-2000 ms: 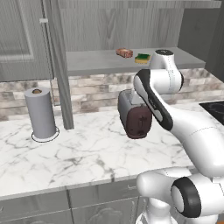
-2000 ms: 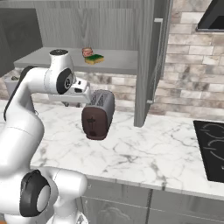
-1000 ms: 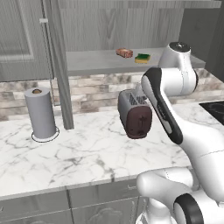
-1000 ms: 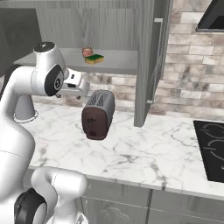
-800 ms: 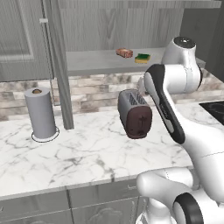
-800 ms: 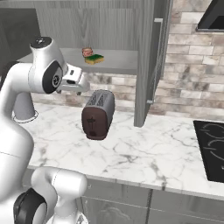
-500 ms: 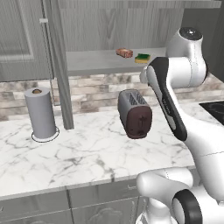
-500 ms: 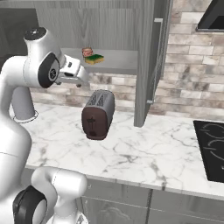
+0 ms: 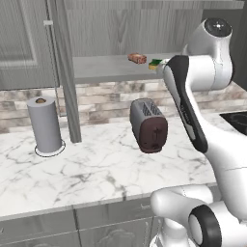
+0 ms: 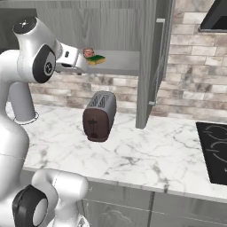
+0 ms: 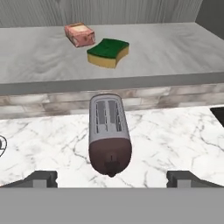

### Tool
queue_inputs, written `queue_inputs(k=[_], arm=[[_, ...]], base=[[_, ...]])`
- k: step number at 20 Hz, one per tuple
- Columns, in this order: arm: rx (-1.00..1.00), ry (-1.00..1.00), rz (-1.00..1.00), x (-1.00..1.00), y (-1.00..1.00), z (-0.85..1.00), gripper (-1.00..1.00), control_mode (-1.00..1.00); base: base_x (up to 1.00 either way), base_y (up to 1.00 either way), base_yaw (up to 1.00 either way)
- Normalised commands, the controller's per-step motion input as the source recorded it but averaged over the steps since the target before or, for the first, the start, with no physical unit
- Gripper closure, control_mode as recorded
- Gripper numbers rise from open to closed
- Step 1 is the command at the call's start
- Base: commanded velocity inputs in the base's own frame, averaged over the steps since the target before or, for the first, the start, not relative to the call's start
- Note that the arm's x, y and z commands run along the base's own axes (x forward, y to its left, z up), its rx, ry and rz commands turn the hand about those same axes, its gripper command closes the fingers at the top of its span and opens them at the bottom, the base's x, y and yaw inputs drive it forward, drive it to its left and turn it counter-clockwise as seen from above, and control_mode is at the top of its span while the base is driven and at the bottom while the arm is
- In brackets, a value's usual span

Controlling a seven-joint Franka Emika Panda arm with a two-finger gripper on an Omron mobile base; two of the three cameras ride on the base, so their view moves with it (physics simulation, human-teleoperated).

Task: Locate and retrieve the bar soap and sponge from the cabinet. Place them next to the sink.

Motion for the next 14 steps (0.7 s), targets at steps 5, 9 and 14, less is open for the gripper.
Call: queue_inputs(k=[5, 9, 14], arm=[[0.01, -0.03, -0.02, 0.26, -0.03, 0.03, -1.0, -1.0], [-0.01, 0.0, -0.01, 0.35, -0.02, 0.0, -1.0, -1.0], [-0.04, -0.05, 0.0, 0.5, 0.0, 0.07, -1.0, -1.0]], base=[[0.0, 0.0, 0.0], [0.0, 0.0, 0.0], [0.0, 0.0, 0.0]])
